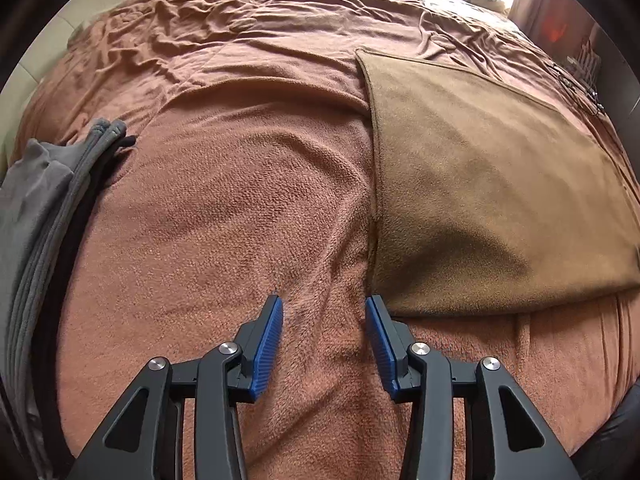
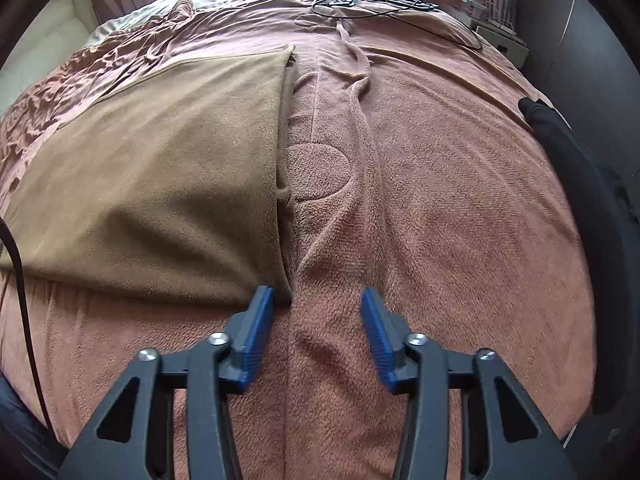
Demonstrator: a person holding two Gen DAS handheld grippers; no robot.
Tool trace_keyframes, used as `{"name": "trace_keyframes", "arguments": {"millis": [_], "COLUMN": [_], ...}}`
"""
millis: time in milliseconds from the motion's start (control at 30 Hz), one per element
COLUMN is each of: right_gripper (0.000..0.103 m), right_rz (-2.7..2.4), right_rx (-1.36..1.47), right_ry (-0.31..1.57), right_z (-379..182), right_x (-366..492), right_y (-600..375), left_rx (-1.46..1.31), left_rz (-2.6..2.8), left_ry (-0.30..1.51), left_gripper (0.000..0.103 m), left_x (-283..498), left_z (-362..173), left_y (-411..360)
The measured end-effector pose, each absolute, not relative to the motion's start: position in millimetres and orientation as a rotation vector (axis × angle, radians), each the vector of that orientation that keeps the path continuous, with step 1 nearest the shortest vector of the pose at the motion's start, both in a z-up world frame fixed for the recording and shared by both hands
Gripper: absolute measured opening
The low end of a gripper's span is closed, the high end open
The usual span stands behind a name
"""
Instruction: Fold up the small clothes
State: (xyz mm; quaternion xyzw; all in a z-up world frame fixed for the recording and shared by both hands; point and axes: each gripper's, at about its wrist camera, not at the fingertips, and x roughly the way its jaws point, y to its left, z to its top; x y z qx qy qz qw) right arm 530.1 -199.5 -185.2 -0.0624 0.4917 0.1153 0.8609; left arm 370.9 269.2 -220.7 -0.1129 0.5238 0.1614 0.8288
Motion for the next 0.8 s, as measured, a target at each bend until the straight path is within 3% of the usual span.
{"name": "trace_keyframes", "arguments": {"millis": [367, 800], "right_gripper": [0.037, 0.037], "right_rz": [0.418, 0.570], "right_rx": [-0.104, -0.294], "right_ry": [0.975, 1.043], "right_z": [-143, -149], "right_x": [499, 521], "right_y": [-182, -116], "left_rx": [-0.206, -0.078], "left_rz": [0.199, -0.003], "left_ry": [1.013, 1.146], "left_gripper": [0.044, 0.044], "left_x": [373, 426], "left_z": [-179, -197], "left_y": [231, 155]}}
